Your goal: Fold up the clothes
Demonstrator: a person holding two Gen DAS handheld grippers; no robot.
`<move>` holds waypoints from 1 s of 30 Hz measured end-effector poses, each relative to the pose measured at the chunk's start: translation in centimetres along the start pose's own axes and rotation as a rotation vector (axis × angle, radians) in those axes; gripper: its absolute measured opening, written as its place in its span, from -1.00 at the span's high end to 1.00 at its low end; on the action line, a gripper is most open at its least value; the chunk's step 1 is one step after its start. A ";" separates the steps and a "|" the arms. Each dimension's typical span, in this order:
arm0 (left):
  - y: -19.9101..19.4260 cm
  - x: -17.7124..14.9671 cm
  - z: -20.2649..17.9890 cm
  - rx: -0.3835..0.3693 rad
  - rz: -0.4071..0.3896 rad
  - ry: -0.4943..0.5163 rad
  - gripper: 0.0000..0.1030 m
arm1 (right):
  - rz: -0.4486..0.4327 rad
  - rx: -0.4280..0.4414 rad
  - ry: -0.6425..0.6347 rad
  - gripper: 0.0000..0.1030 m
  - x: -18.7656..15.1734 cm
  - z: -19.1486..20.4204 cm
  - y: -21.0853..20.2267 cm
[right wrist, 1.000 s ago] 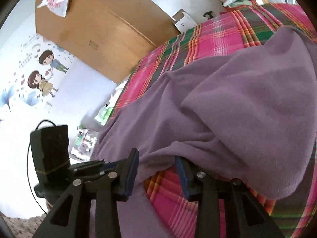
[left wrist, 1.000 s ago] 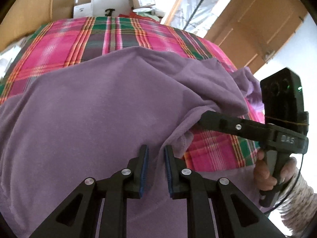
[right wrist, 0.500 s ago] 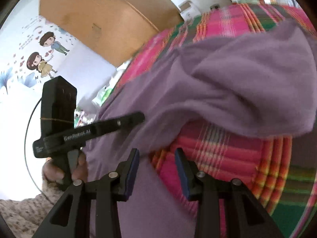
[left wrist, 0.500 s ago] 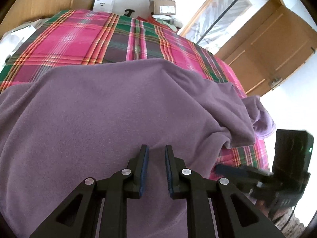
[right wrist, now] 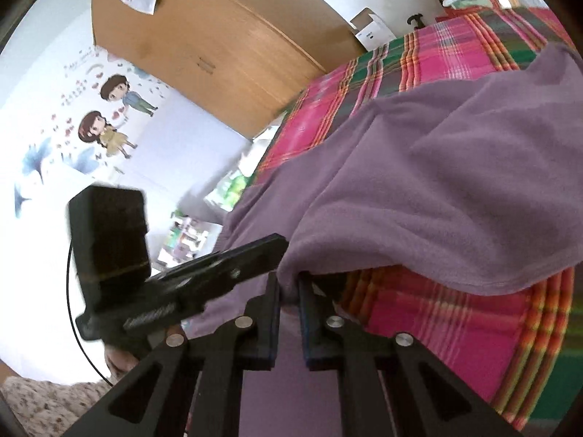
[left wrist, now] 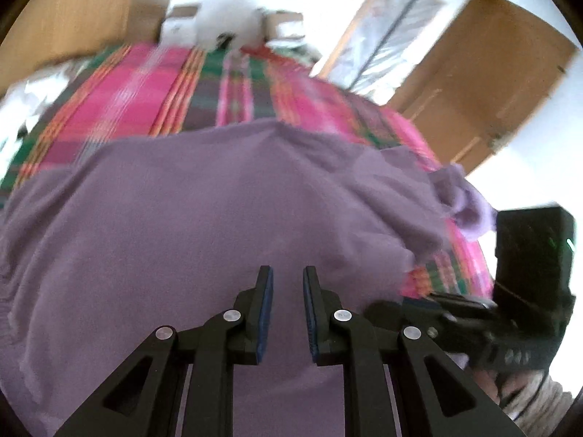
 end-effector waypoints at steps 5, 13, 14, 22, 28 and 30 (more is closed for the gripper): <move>-1.5 -1.5 -2.6 -0.026 -0.038 0.100 0.38 | 0.020 0.010 0.076 0.72 -0.5 -0.8 0.1; -0.7 -2.6 -5.0 0.085 -0.014 0.212 0.38 | -0.080 -0.089 0.149 0.46 0.0 -4.0 -3.7; -0.6 -2.6 -5.3 0.075 -0.012 0.217 0.38 | -0.107 -0.115 0.162 0.46 0.1 -4.8 -4.6; 2.0 -2.3 -5.6 0.221 0.021 0.256 0.38 | -0.312 -0.406 0.308 0.45 2.4 -12.4 -10.7; 3.5 -2.4 -5.2 0.256 0.047 0.231 0.38 | -0.306 -0.420 0.392 0.38 4.2 -15.5 -9.7; 3.6 -2.4 -5.3 0.260 0.051 0.235 0.38 | -0.315 -0.425 0.405 0.36 4.7 -16.2 -9.2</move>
Point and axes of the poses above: each gripper's, at about its wrist camera, not at the fingertips, and y roughly the way its jaws point, z to its left, x to its top, the point moved 3 cm from there along y, roughly the way its jaws point, and after that the axes turned 8 degrees about -x, right-handed, at the moved point
